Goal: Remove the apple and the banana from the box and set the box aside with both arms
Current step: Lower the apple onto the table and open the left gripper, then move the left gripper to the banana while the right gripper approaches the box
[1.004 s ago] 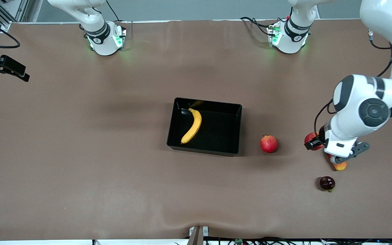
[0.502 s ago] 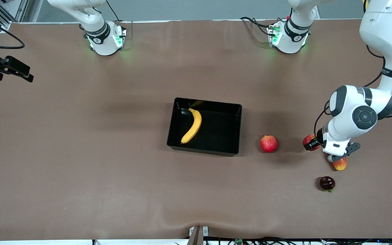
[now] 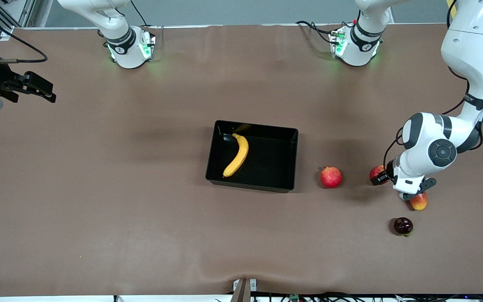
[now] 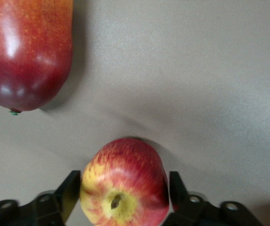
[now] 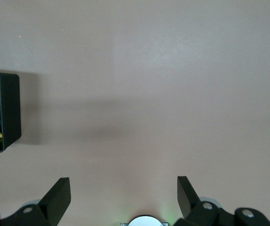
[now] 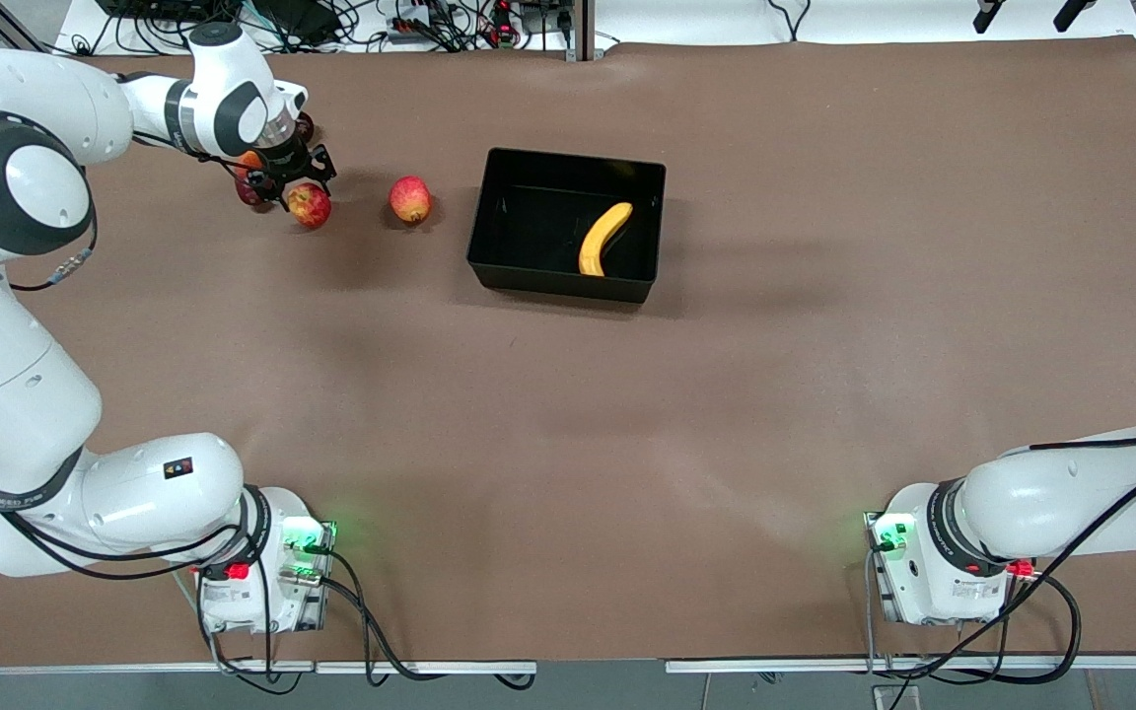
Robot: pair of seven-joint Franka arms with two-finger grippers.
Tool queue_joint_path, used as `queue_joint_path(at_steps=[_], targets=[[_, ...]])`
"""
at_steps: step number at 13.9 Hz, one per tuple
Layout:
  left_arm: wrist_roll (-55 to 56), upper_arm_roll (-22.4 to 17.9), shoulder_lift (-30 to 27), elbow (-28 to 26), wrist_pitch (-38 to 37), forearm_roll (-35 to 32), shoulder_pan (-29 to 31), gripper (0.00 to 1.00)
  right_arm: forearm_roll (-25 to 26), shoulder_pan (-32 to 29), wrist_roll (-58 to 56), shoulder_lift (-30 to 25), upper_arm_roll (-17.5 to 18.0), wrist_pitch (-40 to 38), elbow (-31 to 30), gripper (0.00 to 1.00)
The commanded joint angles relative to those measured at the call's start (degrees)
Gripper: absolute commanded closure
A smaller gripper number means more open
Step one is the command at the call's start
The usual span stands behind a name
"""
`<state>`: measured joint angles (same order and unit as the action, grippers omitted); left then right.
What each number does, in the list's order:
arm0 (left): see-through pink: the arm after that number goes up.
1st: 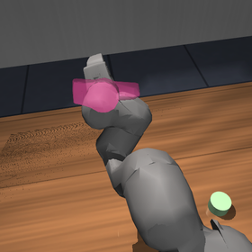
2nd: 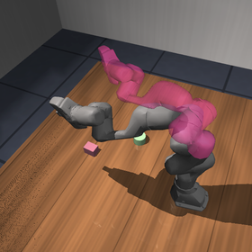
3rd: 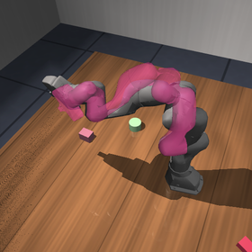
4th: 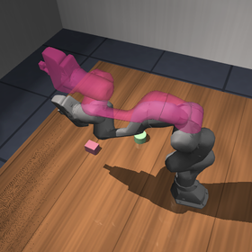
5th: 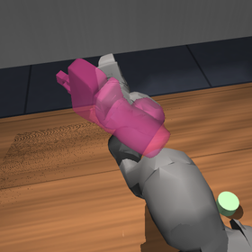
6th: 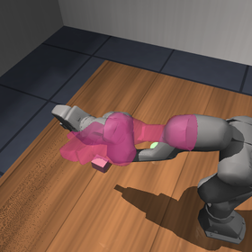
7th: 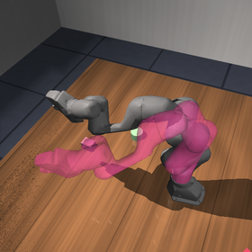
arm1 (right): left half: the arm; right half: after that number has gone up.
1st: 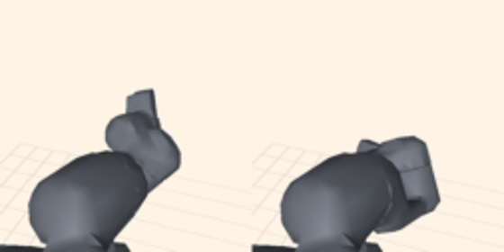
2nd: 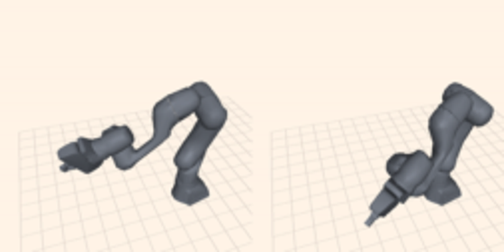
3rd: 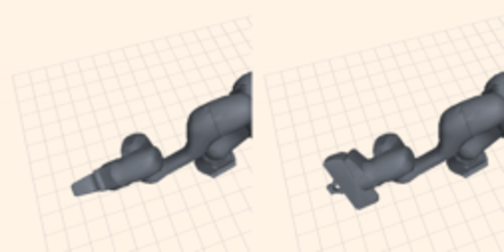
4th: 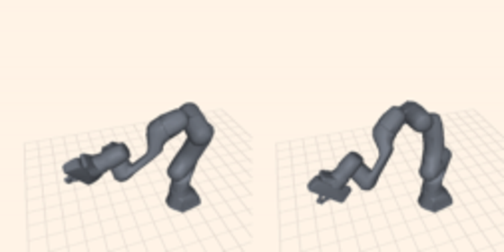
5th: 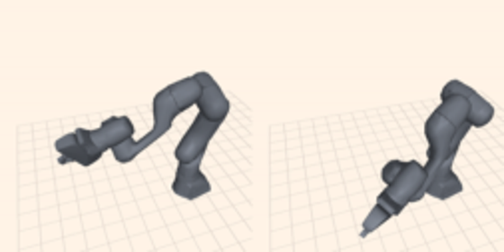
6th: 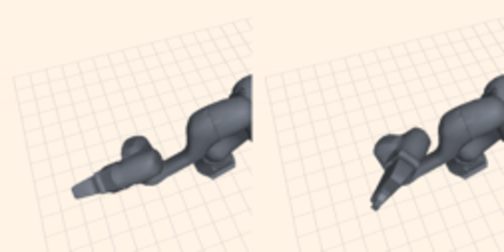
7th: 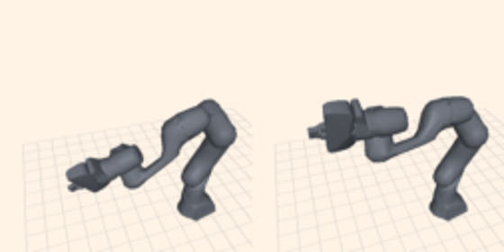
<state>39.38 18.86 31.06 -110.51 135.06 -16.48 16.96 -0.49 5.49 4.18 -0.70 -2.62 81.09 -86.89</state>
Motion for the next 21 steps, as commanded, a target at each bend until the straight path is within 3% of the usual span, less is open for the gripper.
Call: queue_joint_path(at_steps=[1, 4, 7, 11, 15, 18, 21], targets=[[-0.6, 0.4, -0.8, 0.7, -0.8, -1.0, -0.3, 0.0, 0.2, -0.6, 0.3, 0.6, -0.2, 1.2, 0.3, 0.0], [-0.3, 2.4, -3.6, 4.7, -10.3, -1.0, -2.3, 0.0, 0.3, -0.9, 0.5, 1.7, -0.4, 5.2, 0.3, 0.0], [1.5, 9.3, -4.2, 11.5, -21.5, -0.2, -3.8, 0.0, 0.1, -2.9, 2.0, 1.7, -0.5, 6.8, 0.3, 0.0], [3.4, 18.1, -2.9, 14.9, -23.4, -0.2, -6.8, 0.0, -0.1, -3.2, 2.1, 3.8, -0.5, 15.4, 0.3, 0.0], [4.6, 17.1, 1.7, 20.4, -23.3, -1.9, -20.3, 0.0, -0.5, -2.9, 2.1, 6.3, -0.4, 24.1, 0.3, 0.0], [10.7, 15.5, 7.9, 27.3, -23.2, -2.6, -28.7, 0.0, -3.6, -2.9, 4.6, 6.7, -0.3, 24.6, 0.3, 0.0], [13.3, 5.9, 12.0, 33.1, -22.6, -2.6, -41.5, 0.0, -4.0, -1.5, 13.5, 7.0, -0.2, 24.5, 0.2, 0.0]])
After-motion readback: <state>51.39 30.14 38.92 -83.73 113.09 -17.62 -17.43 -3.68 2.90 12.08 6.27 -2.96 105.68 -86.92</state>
